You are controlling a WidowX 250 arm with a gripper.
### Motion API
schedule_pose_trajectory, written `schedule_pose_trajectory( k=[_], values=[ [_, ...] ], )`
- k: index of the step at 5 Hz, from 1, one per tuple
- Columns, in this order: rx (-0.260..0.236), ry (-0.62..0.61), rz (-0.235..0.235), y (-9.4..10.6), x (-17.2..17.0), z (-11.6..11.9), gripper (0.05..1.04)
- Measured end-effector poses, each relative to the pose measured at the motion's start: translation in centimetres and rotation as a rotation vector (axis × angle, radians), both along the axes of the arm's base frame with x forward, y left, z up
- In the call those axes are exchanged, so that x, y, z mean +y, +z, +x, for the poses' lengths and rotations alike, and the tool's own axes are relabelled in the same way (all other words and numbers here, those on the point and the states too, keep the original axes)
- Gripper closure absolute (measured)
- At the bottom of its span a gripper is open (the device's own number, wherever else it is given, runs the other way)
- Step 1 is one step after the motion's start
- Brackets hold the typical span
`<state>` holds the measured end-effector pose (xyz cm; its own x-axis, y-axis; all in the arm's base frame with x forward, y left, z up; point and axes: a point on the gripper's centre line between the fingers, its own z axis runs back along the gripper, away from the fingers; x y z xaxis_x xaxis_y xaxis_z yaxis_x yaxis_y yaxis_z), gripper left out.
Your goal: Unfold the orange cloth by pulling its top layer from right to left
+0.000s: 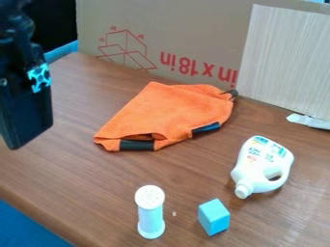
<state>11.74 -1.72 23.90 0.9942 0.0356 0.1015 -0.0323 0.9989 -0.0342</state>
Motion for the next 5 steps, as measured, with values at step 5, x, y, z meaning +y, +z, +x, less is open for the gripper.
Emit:
schedule_pose_trajectory(
  k=[5],
  values=[
    [-0.137, -0.046, 0.190, -7.9, -1.0, 12.1, 0.083]
  ],
)
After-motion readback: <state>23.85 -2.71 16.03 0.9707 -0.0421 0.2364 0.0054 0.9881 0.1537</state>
